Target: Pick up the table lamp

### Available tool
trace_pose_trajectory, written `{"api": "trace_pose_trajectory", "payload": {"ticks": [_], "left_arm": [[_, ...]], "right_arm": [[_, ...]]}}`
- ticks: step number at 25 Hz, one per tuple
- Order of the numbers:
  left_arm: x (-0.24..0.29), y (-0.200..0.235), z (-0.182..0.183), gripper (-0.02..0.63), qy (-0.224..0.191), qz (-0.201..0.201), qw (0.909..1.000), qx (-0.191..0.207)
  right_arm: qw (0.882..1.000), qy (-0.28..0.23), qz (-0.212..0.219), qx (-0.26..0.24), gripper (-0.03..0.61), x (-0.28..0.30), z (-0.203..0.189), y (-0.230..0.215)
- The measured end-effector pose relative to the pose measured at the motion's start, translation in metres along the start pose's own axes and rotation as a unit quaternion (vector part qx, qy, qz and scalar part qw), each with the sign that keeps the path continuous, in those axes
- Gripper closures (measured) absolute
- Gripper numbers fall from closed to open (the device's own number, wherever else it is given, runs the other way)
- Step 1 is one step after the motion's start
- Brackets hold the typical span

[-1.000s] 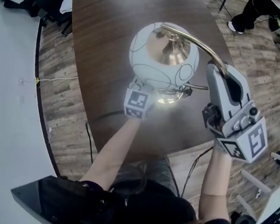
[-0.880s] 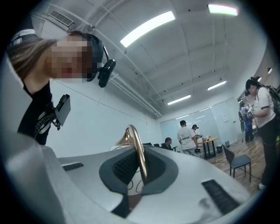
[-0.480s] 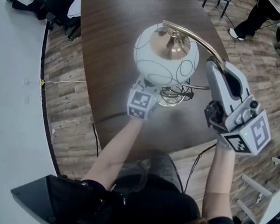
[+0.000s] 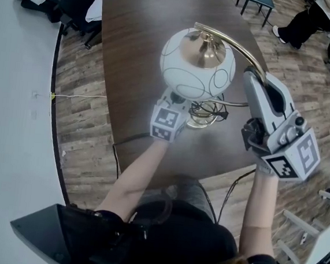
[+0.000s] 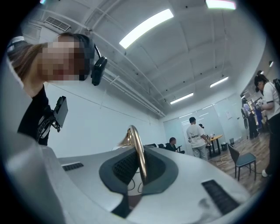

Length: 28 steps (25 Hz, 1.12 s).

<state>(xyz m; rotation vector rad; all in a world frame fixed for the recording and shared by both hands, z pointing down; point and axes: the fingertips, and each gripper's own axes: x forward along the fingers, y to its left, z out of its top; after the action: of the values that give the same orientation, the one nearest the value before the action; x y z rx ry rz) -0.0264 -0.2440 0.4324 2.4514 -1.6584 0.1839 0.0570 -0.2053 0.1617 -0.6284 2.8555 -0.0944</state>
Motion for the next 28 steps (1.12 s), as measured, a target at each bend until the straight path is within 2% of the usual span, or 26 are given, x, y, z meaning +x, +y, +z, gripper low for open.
{"api": "trace_pose_trajectory", "payload": {"ticks": [11,28], "left_arm": [[-0.016,-0.005,0.021,0.583,0.0,0.004,1.0,-0.001],[-0.03,-0.004,0.037,0.583,-0.011,0.021,0.9997,0.009]], "right_arm": [[1.0,0.003,0.014,-0.002,0.578,0.003,0.024,0.017],[0.999,-0.007,0.033,-0.001,0.578,0.001,0.038,0.029]]}}
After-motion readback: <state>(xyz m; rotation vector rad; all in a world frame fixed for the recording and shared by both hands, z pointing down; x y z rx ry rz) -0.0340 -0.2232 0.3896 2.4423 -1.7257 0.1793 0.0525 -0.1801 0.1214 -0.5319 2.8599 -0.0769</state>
